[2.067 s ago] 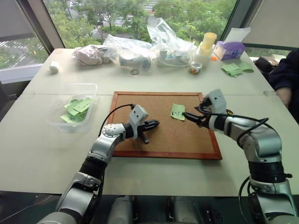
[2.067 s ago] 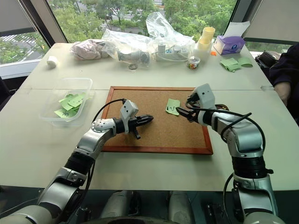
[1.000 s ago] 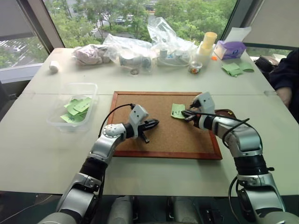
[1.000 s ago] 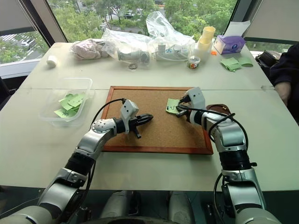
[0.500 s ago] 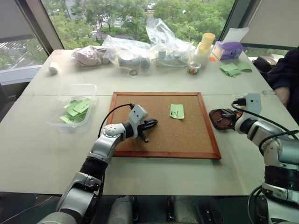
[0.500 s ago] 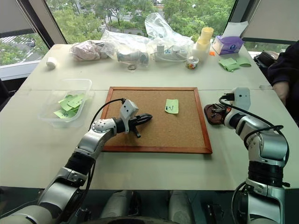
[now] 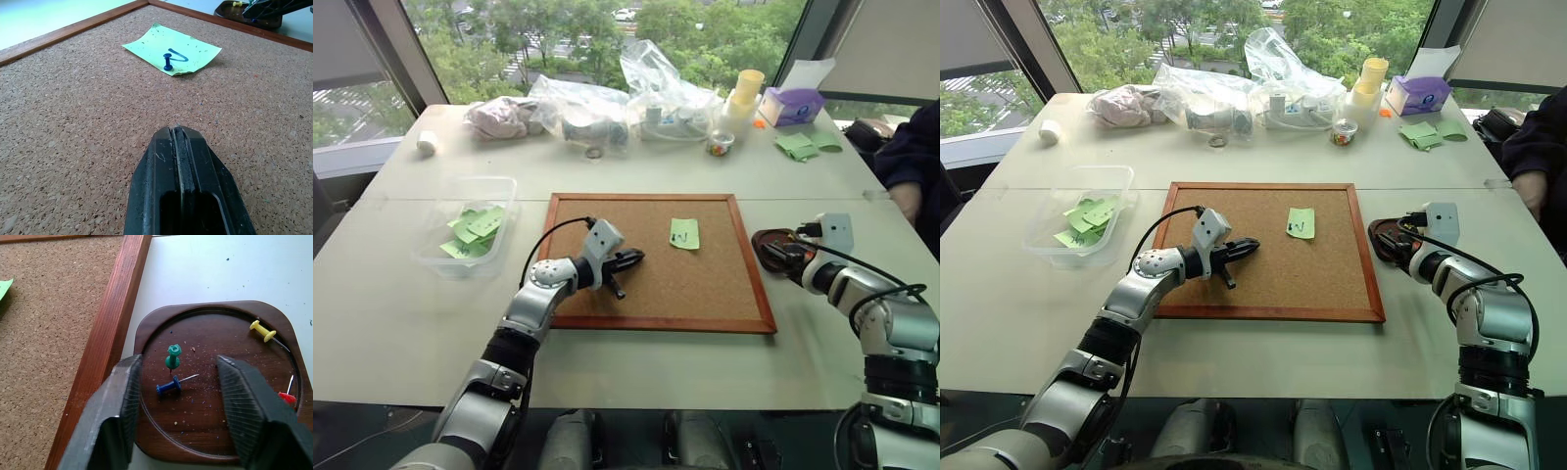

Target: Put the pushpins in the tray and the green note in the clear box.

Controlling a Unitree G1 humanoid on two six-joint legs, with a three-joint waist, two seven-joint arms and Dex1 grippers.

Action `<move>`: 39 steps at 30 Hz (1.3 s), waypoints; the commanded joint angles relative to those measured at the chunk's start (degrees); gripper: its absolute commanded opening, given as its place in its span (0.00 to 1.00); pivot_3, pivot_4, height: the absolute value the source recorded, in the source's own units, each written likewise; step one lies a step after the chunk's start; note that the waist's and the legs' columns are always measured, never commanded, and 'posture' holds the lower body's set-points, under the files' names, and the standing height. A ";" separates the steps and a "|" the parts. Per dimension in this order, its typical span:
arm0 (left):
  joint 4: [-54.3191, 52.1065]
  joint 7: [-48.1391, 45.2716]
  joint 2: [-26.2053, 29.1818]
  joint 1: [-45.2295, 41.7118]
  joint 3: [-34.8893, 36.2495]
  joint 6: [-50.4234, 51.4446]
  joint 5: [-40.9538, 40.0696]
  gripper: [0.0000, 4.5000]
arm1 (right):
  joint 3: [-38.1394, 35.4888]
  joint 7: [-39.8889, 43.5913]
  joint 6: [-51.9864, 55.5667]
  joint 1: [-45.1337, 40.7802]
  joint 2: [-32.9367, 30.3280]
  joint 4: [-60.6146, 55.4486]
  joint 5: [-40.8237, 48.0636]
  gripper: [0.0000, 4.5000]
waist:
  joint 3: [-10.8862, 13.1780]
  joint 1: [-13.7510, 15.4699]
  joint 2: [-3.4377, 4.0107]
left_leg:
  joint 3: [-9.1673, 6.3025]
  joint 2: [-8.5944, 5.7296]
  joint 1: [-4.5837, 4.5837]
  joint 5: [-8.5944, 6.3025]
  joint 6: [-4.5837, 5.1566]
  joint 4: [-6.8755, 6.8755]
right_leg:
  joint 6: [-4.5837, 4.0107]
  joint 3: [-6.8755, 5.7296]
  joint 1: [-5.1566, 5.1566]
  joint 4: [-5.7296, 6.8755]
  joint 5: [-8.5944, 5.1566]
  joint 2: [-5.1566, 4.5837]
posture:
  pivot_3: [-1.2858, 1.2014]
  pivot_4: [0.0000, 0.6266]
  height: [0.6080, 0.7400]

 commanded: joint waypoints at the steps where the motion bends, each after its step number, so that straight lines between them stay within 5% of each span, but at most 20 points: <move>1: 4.05 1.47 0.98 1.38 0.16 1.36 2.23 0.00 | -0.28 1.13 0.42 -1.99 -1.28 -5.36 1.97 0.80 | 0.00 0.01 0.00 | 0.00 0.00 0.00 0.00 0.00 0.00 | 0.00 0.00 0.00 0.00 0.00 0.00 | 0.52 0.24 1.00; 11: 4.21 1.43 1.06 0.98 0.32 1.36 2.23 0.00 | 11.27 2.16 2.90 -6.34 3.93 -14.18 3.53 0.80 | 0.00 -0.02 0.00 | -0.02 0.02 0.00 0.00 0.00 -0.01 | -0.01 0.00 -0.02 0.00 0.00 -0.02 | 0.52 0.24 1.00; 30: 0.98 2.39 1.74 2.94 0.86 2.79 1.77 0.00 | 24.89 3.77 -11.30 -13.28 11.76 5.49 -8.03 0.80 | 0.02 -0.33 -0.02 | 0.06 0.02 -0.01 0.01 -0.01 -0.14 | -0.02 -0.01 -0.09 -0.01 0.02 0.00 | 0.52 0.24 1.00; 33: 0.92 2.53 1.73 2.96 0.85 2.82 1.76 0.00 | 25.15 4.07 -12.07 -13.40 11.99 6.80 -8.93 0.63 | 0.02 -0.35 -0.02 | 0.06 0.02 0.00 0.02 -0.03 -0.14 | -0.02 -0.01 -0.08 -0.01 0.02 0.00 | 0.52 0.24 1.00; 39: 0.73 2.72 1.80 3.03 0.87 2.92 1.73 0.00 | 25.93 5.18 -12.73 -12.84 11.60 6.18 -10.51 0.01 | 0.01 -0.39 -0.02 | 0.07 0.02 0.01 0.03 -0.04 -0.16 | -0.02 -0.01 -0.08 -0.02 0.02 0.00 | 0.52 0.24 1.00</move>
